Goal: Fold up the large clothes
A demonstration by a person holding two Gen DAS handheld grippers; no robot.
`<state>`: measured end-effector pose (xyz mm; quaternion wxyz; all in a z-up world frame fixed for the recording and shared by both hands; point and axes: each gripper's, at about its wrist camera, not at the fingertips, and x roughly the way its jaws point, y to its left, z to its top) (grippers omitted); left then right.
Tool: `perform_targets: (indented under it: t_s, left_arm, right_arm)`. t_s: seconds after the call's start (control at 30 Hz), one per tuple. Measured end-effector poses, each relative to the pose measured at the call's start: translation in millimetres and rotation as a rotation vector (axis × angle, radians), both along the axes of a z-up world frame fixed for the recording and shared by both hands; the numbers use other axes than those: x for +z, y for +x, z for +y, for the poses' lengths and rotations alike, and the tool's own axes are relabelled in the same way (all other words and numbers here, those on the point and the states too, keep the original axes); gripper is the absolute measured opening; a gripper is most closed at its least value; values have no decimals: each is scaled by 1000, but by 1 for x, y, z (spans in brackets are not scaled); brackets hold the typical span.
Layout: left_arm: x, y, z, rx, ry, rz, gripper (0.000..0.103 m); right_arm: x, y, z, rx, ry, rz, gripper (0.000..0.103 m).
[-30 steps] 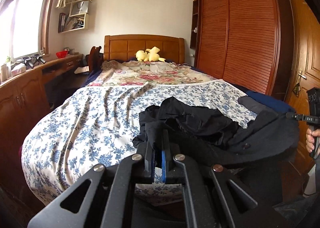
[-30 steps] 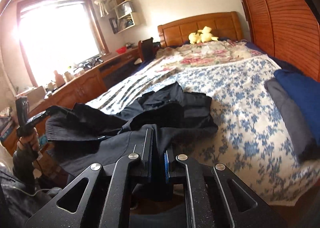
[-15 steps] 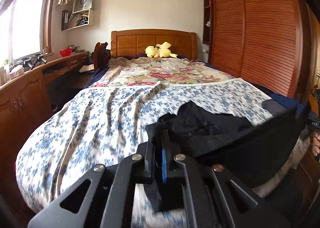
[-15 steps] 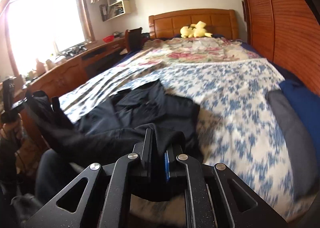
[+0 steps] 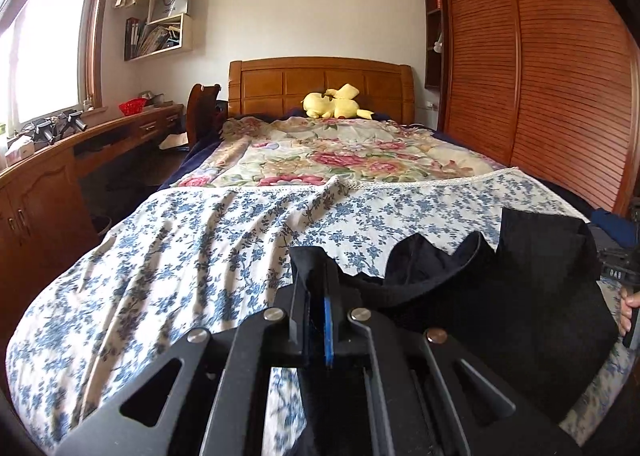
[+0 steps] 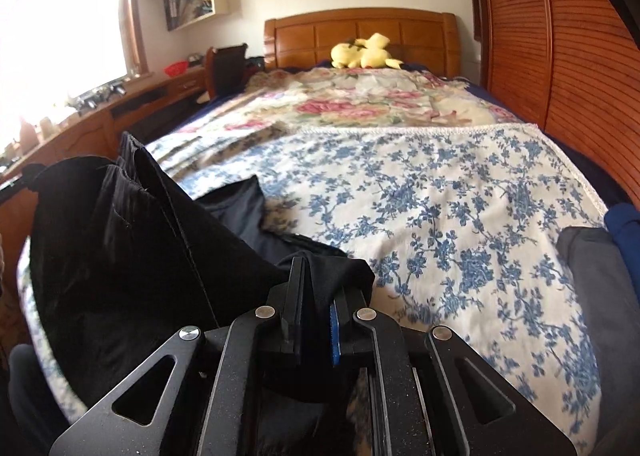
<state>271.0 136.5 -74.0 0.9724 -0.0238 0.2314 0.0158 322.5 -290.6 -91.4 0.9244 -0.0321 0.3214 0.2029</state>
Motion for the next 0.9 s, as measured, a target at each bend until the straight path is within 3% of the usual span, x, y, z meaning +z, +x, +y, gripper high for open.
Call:
perform_targets:
  t_s: [0.17, 0.53, 0.9]
  left_arm:
    - [-5, 33, 1, -27, -25, -4, 2]
    - [-8, 48, -3, -49, -29, -28, 5]
    - [-8, 47, 3, -40, -48, -30, 6]
  right_arm:
    - [-20, 29, 13, -16, -82, 37, 7]
    - [-19, 105, 37, -66, -137, 39, 7]
    - [-18, 127, 63, -70, -198, -25, 7]
